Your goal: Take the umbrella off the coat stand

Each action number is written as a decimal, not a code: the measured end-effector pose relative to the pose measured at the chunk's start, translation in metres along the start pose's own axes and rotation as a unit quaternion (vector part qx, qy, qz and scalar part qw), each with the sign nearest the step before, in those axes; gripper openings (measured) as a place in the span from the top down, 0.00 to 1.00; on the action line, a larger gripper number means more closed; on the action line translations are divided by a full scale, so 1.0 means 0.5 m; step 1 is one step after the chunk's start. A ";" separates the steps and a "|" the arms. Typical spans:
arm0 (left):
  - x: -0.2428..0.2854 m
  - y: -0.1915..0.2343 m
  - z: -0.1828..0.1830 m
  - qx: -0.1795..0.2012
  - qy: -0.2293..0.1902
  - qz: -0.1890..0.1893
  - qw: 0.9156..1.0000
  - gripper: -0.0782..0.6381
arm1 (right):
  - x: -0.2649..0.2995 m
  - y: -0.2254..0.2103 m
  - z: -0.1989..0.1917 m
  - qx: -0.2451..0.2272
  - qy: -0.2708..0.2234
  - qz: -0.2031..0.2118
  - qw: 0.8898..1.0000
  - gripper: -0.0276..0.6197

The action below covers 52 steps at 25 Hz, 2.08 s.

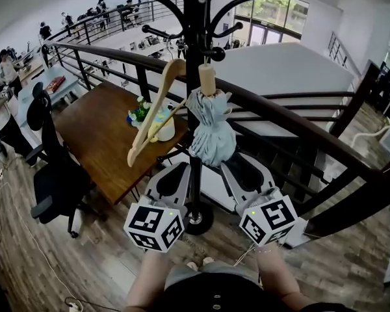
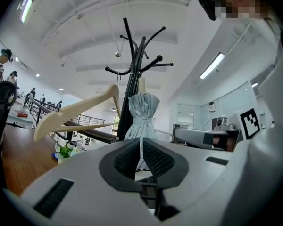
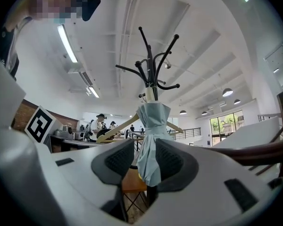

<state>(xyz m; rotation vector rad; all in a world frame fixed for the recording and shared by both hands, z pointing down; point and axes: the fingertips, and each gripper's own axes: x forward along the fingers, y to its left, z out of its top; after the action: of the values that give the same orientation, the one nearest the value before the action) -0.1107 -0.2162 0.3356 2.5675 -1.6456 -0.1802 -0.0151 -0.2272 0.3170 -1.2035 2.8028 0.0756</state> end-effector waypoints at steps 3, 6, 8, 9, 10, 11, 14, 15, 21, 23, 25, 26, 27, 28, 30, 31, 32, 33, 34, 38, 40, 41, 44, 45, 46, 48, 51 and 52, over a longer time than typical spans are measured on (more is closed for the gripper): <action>0.005 0.004 0.001 0.003 0.000 0.013 1.000 0.85 | 0.008 -0.013 0.007 0.003 -0.008 0.003 1.000 0.74; 0.007 0.010 0.005 0.002 -0.002 0.023 1.000 0.85 | 0.021 -0.017 0.019 0.000 -0.014 0.009 1.000 0.72; 0.008 0.013 0.010 0.003 -0.004 0.029 1.000 0.85 | 0.031 -0.015 0.025 -0.002 -0.006 0.013 1.000 0.67; 0.008 0.013 0.012 0.003 -0.005 0.030 1.000 0.85 | 0.035 -0.014 0.026 -0.003 -0.001 0.014 1.000 0.66; 0.008 0.013 0.014 0.003 -0.007 0.030 1.000 0.85 | 0.039 -0.012 0.027 -0.004 0.002 0.016 1.000 0.64; 0.008 0.014 0.015 0.003 -0.008 0.031 0.999 0.85 | 0.042 -0.012 0.027 -0.005 0.004 0.017 1.000 0.63; 0.013 0.016 0.017 0.004 -0.010 0.031 0.999 0.85 | 0.055 -0.016 0.030 -0.010 0.011 0.011 1.000 0.59; 0.015 0.018 0.018 0.004 -0.011 0.031 0.999 0.85 | 0.060 -0.020 0.032 -0.013 0.012 0.006 1.000 0.59; 0.029 0.032 0.028 -0.005 -0.022 0.031 0.999 0.85 | 0.096 -0.033 0.052 -0.020 0.021 0.003 1.000 0.55; 0.034 0.032 0.029 -0.003 -0.022 0.027 0.999 0.85 | 0.108 -0.033 0.053 -0.021 0.027 0.004 0.999 0.54; 0.039 0.032 0.031 -0.001 -0.021 0.023 1.000 0.85 | 0.120 -0.036 0.053 -0.022 0.031 0.000 0.999 0.53; 0.042 0.033 0.032 0.001 -0.021 0.022 1.000 0.85 | 0.125 -0.039 0.053 -0.023 0.034 -0.003 0.999 0.53; 0.044 0.035 0.033 0.002 -0.021 0.022 1.000 0.85 | 0.130 -0.042 0.053 -0.026 0.037 -0.006 0.999 0.53; 0.046 0.037 0.033 0.003 -0.021 0.022 1.000 0.85 | 0.136 -0.044 0.051 -0.029 0.041 -0.006 0.999 0.53; 0.051 0.043 0.033 0.002 -0.021 0.021 1.000 0.85 | 0.150 -0.044 0.044 -0.033 0.054 -0.001 0.998 0.53; 0.054 0.046 0.032 0.001 -0.020 0.020 1.000 0.85 | 0.157 -0.044 0.040 -0.035 0.061 0.001 0.998 0.52; 0.057 0.047 0.031 0.000 -0.018 0.018 1.000 0.85 | 0.163 -0.045 0.037 -0.038 0.067 0.001 0.997 0.52; 0.060 0.048 0.030 0.000 -0.017 0.016 1.000 0.85 | 0.169 -0.047 0.035 -0.041 0.072 0.000 0.997 0.52; 0.062 0.049 0.030 0.000 -0.017 0.014 1.000 0.85 | 0.175 -0.049 0.034 -0.043 0.076 -0.001 0.996 0.52; 0.070 0.054 0.032 0.001 -0.019 0.011 1.000 0.85 | 0.194 -0.052 0.036 -0.055 0.096 0.001 0.994 0.52; 0.072 0.059 0.034 -0.001 -0.021 0.010 1.000 0.85 | 0.203 -0.054 0.040 -0.059 0.101 -0.002 0.993 0.52; 0.073 0.061 0.035 -0.001 -0.022 0.010 1.000 0.85 | 0.207 -0.055 0.042 -0.062 0.104 -0.003 0.993 0.52; 0.078 0.067 0.037 -0.001 -0.026 0.010 1.000 0.85 | 0.219 -0.054 0.041 -0.070 0.115 0.003 0.991 0.52; 0.081 0.068 0.037 -0.001 -0.027 0.009 1.000 0.85 | 0.222 -0.054 0.040 -0.071 0.118 0.006 0.991 0.51; 0.083 0.069 0.037 -0.001 -0.028 0.009 1.000 0.85 | 0.225 -0.054 0.038 -0.070 0.119 0.010 0.990 0.51; 0.088 0.068 0.038 -0.002 -0.028 0.007 1.000 0.85 | 0.227 -0.053 0.035 -0.069 0.121 0.016 0.990 0.51; 0.094 0.070 0.040 -0.002 -0.029 0.004 1.000 0.85 | 0.232 -0.053 0.036 -0.071 0.120 0.018 0.990 0.51; 0.095 0.072 0.041 -0.002 -0.029 0.004 1.000 0.85 | 0.233 -0.053 0.038 -0.072 0.117 0.017 0.990 0.51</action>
<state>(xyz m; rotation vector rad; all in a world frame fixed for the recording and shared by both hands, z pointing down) -0.1262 -0.2745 0.3180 2.5754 -1.6725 -0.2604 -0.0745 -0.3277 0.2859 -1.2732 3.0684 0.1521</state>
